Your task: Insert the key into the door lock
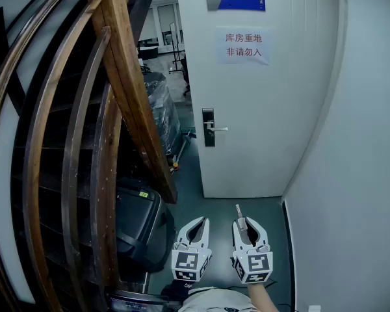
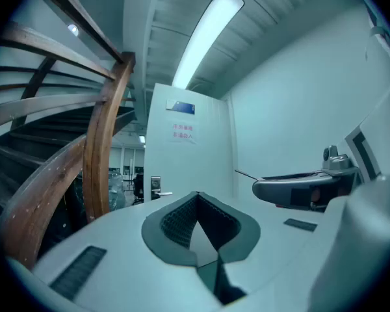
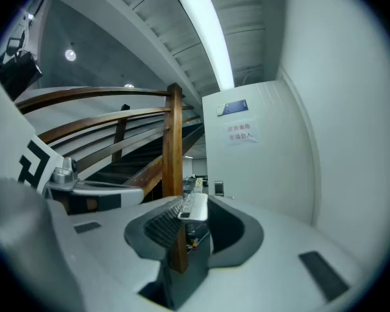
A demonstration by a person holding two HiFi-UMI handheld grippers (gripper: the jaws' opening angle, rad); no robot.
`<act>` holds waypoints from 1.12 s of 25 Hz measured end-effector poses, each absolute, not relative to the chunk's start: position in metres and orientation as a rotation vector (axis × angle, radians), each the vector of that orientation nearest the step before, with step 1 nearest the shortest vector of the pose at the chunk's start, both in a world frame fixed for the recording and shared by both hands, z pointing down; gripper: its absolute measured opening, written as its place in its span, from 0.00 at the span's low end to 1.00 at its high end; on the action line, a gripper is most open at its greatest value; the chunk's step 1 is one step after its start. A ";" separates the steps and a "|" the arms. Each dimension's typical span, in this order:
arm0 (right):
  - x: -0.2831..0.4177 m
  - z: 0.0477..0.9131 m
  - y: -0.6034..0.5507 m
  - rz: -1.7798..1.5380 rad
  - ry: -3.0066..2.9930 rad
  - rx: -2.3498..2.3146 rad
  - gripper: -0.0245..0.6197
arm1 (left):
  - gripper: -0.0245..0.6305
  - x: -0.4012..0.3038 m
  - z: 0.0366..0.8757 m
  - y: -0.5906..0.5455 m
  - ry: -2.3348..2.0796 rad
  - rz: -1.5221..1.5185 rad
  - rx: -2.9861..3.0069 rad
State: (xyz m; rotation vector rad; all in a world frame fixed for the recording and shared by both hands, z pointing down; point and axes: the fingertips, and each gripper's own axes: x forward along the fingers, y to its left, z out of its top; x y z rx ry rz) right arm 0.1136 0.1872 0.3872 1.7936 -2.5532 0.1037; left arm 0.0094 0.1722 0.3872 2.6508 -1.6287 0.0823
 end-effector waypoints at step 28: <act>0.129 0.425 0.170 0.232 -2.594 1.662 0.22 | 0.04 0.026 0.428 0.159 -1.703 0.178 2.531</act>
